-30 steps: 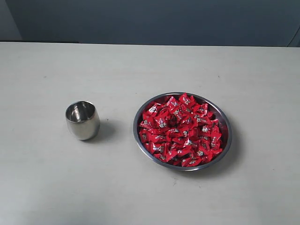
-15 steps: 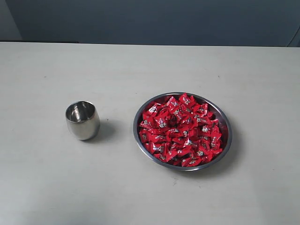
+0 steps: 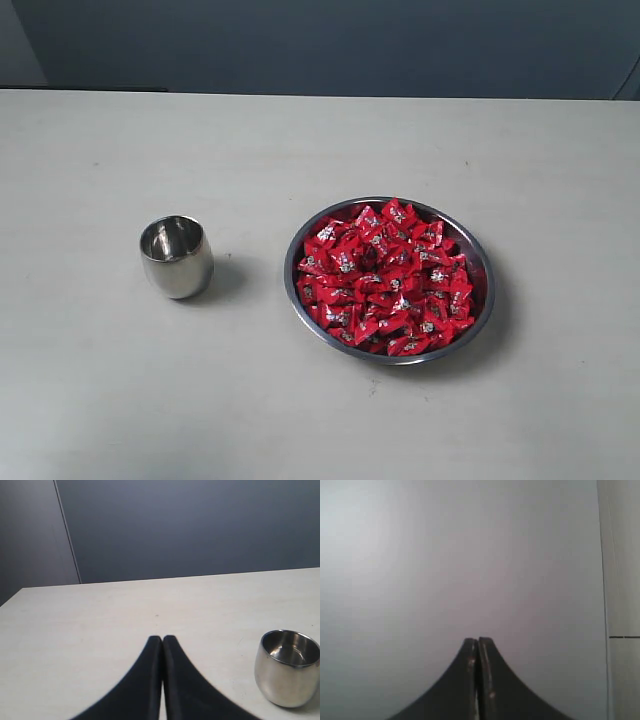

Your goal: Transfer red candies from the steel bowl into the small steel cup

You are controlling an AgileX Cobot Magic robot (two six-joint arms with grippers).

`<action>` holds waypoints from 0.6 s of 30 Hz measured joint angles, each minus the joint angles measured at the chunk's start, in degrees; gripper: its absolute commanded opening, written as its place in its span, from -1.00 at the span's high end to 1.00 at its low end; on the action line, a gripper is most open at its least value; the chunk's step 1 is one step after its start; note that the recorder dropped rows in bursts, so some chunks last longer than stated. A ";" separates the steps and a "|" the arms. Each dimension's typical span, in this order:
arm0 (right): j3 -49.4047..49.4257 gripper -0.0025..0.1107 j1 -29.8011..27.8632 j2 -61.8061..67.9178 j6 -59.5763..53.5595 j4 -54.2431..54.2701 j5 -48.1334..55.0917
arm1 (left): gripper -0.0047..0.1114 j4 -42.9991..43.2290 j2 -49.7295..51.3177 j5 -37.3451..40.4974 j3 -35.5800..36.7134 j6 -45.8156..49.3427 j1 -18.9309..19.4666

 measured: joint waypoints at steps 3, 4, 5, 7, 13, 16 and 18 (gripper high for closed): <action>-3.37 0.97 0.00 3.10 -0.10 -4.58 1.56 | 0.91 0.00 0.00 0.00 0.00 0.00 0.00; -4.21 0.97 0.00 3.95 -0.10 -5.81 1.75 | 0.91 0.00 0.00 0.00 0.00 0.00 0.00; -5.20 0.97 0.00 5.06 -0.10 -6.81 2.02 | 0.91 0.00 0.00 0.00 0.00 0.00 0.00; -7.15 0.97 0.00 7.09 -0.10 -7.68 2.16 | 0.91 0.00 0.00 0.00 0.00 0.00 0.00; -13.30 0.97 0.00 13.51 1.96 -4.79 2.16 | 0.91 0.00 0.00 0.00 0.00 0.00 0.00; -17.52 0.97 0.10 18.81 2.19 -4.19 3.96 | 0.91 0.00 0.00 0.00 0.00 0.00 0.00; -19.15 0.97 1.03 22.47 2.19 -4.03 6.04 | 0.91 0.00 0.00 0.00 0.00 0.00 0.00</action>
